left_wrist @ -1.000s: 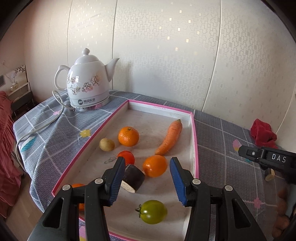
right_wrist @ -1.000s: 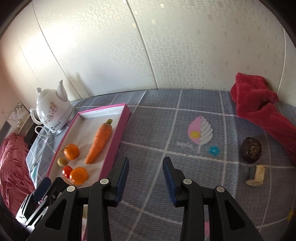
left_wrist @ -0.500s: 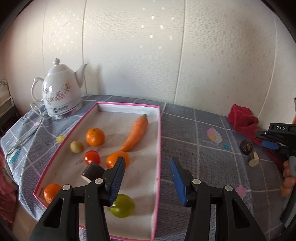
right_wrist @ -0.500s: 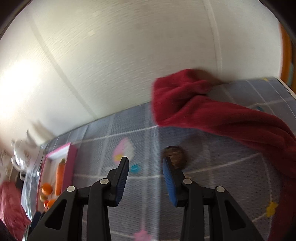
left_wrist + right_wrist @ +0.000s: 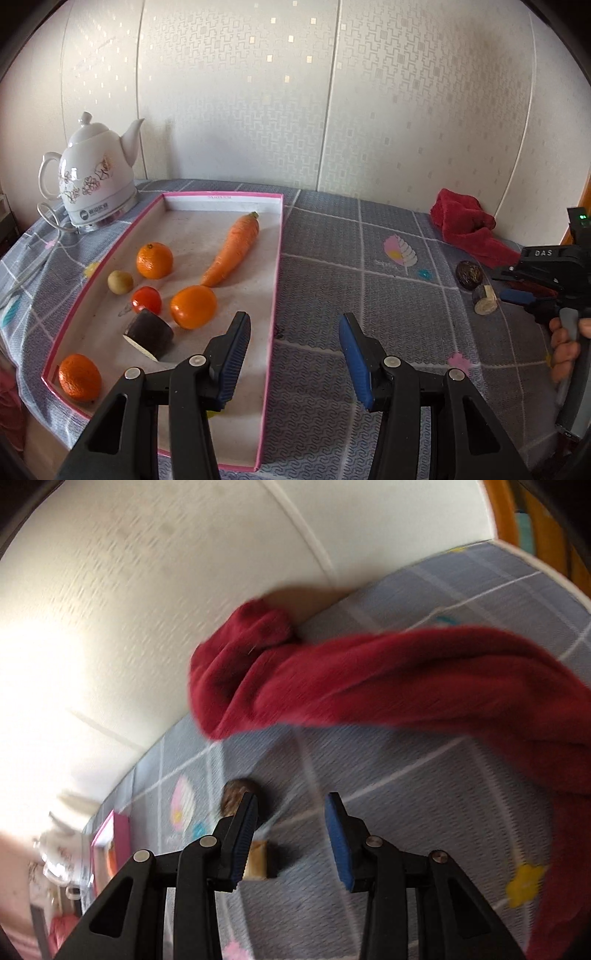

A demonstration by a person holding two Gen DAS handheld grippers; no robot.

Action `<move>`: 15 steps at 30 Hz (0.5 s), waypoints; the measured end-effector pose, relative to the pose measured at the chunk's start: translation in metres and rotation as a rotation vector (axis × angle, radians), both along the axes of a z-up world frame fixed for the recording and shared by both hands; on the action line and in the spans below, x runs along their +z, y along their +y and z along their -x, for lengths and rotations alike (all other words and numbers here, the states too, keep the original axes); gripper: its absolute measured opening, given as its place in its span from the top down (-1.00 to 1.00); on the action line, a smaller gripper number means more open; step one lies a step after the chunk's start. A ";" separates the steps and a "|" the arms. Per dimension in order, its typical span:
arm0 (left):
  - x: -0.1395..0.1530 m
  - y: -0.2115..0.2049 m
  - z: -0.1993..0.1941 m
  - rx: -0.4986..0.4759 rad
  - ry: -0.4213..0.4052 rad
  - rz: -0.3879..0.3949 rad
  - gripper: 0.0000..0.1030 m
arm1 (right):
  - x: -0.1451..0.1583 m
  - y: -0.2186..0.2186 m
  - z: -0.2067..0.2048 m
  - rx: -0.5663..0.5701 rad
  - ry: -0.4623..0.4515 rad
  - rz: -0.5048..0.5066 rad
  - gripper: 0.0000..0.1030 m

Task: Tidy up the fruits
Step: 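Move both tools toward the dark fruit and eggplant slice beside the towel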

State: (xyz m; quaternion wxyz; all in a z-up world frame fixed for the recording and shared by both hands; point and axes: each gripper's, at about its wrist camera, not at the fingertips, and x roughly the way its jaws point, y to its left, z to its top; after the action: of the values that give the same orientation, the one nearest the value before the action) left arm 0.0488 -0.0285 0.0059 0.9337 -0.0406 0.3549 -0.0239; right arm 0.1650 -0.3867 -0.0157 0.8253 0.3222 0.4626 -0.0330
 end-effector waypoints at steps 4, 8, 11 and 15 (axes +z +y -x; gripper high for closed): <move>-0.005 -0.004 0.000 -0.013 0.020 -0.002 0.02 | -0.002 0.012 -0.002 0.062 0.027 -0.002 0.26; -0.008 -0.009 -0.001 -0.035 0.023 -0.001 0.02 | -0.004 0.021 -0.005 0.127 0.021 -0.080 0.22; -0.008 -0.017 -0.002 -0.075 0.020 0.004 0.02 | -0.001 0.027 -0.005 0.165 -0.017 -0.171 0.22; -0.008 -0.033 -0.003 -0.145 0.018 0.022 -0.12 | 0.005 0.027 -0.005 0.168 -0.052 -0.209 0.22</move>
State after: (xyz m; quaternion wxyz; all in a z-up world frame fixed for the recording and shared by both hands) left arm 0.0513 -0.0618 -0.0019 0.9257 -0.0252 0.3651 -0.0951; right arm 0.1702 -0.3597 -0.0110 0.7989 0.3674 0.4671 0.0929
